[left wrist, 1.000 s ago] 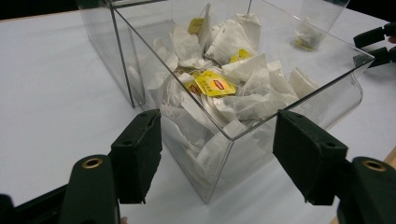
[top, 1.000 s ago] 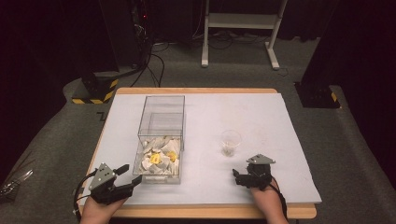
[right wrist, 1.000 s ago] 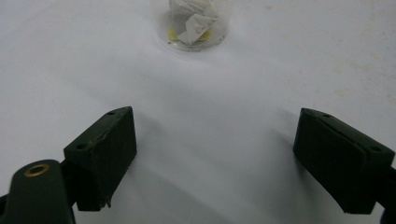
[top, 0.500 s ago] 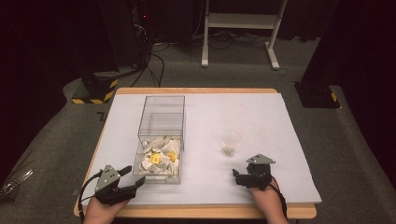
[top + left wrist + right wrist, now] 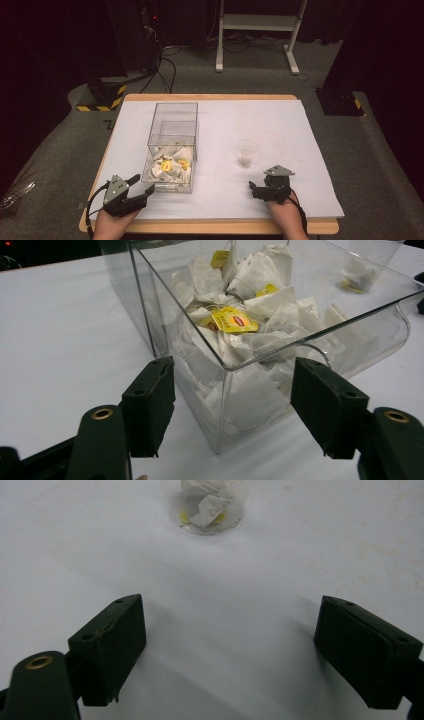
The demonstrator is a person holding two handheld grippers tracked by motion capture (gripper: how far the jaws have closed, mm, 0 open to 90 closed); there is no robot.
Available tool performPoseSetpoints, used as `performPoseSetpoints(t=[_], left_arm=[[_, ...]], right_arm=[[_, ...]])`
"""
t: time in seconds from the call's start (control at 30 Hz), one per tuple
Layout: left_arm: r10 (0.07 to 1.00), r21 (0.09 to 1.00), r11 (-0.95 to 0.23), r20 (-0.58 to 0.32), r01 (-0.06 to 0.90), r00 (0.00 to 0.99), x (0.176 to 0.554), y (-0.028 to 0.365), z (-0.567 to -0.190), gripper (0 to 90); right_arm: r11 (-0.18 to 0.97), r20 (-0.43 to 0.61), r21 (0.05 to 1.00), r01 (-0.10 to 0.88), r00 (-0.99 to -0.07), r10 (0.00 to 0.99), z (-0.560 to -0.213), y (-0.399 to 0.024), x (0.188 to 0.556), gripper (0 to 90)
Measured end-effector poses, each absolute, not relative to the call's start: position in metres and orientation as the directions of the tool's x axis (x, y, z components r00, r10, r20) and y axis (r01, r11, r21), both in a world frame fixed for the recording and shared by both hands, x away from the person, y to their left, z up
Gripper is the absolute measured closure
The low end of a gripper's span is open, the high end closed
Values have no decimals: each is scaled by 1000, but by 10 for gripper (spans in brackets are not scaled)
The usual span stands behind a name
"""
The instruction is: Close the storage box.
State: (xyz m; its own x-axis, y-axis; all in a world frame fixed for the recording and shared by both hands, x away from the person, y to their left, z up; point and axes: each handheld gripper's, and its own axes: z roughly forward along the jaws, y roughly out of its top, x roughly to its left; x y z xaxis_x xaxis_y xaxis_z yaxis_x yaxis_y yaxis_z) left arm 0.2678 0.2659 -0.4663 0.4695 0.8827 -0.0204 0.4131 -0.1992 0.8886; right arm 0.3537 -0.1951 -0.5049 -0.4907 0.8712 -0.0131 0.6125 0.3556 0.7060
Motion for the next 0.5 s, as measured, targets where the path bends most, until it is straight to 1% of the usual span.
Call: performPoseSetpoints(t=[0.17,0.3,0.5], left_arm=[[890,891,-194,-17,411,456,270,266,-467,341],[901,890,-189,-10,414,433,275,266,-466,319],[909,892,-158,-36,424,415,282,269,-468,290]], right_arm=[[355,-13,706,613,-490,871,-505,-195,354,131],[355,-13,706,613,-490,872,-505,-195,354,131],[355,-13,706,613,-490,872,-505,-195,354,131]])
